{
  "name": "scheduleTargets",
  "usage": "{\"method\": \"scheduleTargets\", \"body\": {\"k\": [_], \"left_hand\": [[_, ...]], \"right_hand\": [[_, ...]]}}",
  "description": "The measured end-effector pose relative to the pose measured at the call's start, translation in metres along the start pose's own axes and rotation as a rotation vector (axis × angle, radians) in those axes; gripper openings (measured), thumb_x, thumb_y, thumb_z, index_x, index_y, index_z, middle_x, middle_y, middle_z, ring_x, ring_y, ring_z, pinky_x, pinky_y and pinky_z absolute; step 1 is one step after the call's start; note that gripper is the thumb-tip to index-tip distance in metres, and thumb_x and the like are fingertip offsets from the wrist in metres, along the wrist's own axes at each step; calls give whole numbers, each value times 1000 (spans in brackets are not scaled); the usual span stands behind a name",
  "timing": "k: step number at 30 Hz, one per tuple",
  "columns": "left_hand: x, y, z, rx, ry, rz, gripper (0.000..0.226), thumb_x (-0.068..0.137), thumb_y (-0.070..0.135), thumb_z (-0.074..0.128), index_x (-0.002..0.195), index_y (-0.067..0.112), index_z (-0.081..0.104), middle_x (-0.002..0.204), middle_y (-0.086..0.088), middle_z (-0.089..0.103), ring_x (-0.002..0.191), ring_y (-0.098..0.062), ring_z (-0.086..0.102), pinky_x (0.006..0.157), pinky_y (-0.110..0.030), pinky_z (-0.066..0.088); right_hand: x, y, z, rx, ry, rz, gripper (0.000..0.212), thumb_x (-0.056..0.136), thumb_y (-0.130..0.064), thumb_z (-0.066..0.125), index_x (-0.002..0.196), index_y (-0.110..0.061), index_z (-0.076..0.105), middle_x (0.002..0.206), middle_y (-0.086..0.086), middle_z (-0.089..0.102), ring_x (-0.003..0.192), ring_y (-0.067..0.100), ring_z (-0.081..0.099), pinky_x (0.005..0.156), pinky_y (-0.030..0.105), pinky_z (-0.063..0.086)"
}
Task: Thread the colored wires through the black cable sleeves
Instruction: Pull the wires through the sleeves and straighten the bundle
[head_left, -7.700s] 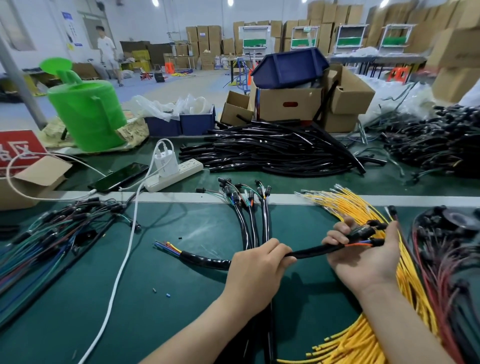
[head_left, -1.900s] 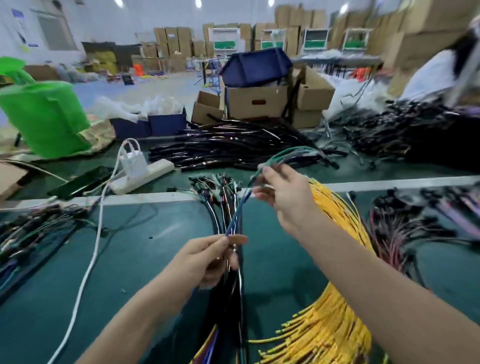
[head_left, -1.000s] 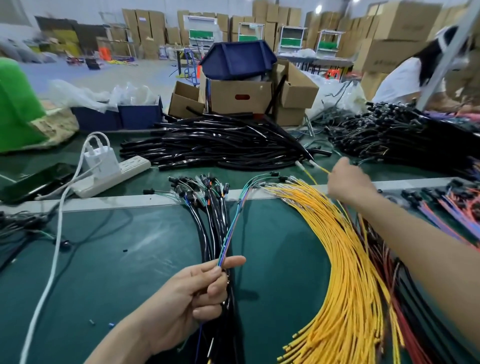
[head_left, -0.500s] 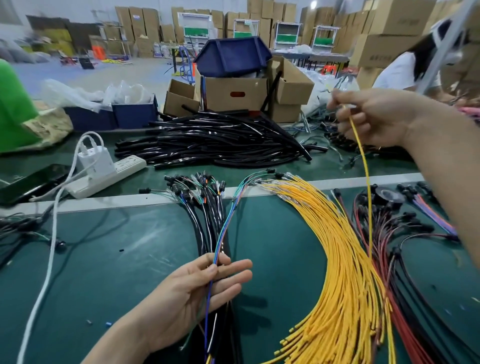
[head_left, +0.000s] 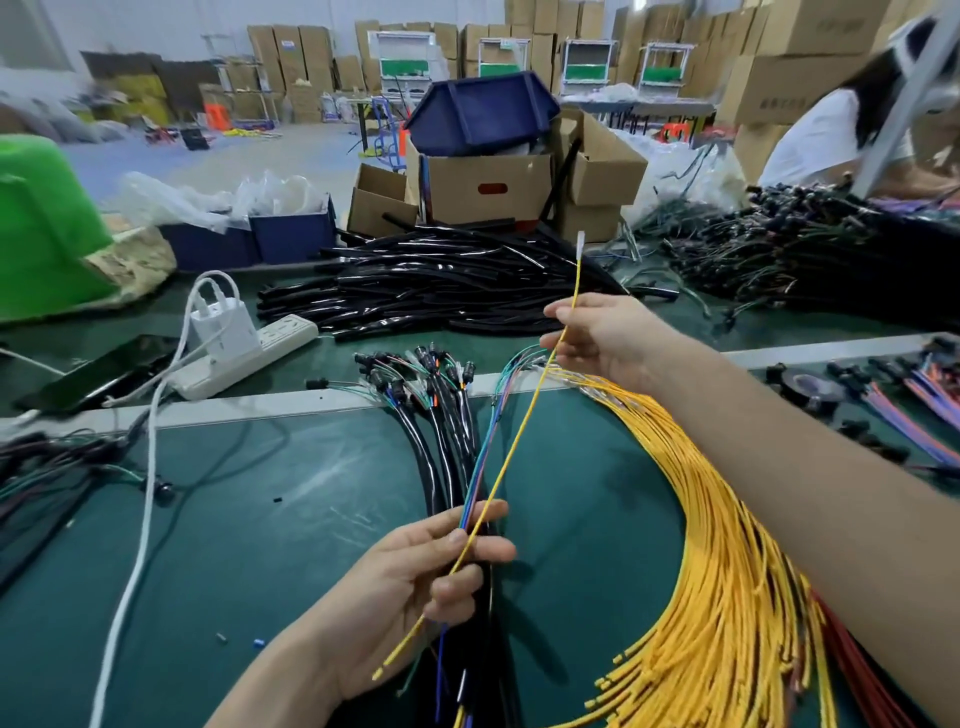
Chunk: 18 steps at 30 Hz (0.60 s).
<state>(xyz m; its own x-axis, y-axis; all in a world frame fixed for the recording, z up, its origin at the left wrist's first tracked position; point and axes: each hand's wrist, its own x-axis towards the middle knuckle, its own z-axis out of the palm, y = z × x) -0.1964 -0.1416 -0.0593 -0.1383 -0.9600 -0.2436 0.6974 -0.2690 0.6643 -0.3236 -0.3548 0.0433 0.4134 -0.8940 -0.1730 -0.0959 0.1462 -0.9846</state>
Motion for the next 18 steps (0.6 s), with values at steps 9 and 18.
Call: {"method": "scheduleTargets", "body": {"k": [9, 18], "left_hand": [[0, 2, 0, 23, -72, -15, 27, 91, 3, 43, 103, -8, 64, 67, -7, 51, 43, -3, 32, 37, -13, 31], [-1, 2, 0, 16, -62, 22, 21, 93, 8, 43, 95, 1, 63, 62, -4, 42, 42, -2, 28, 33, -11, 30]], "right_hand": [[7, 23, 8, 71, -47, 85, 18, 92, 7, 51, 107, 0, 59, 79, 14, 63, 61, 14, 56, 54, 20, 57], [-58, 66, 29, 32, -586, 295, 7, 80, -15, 69, 86, -11, 70, 74, 4, 67, 57, 7, 57, 48, 12, 46]]}}
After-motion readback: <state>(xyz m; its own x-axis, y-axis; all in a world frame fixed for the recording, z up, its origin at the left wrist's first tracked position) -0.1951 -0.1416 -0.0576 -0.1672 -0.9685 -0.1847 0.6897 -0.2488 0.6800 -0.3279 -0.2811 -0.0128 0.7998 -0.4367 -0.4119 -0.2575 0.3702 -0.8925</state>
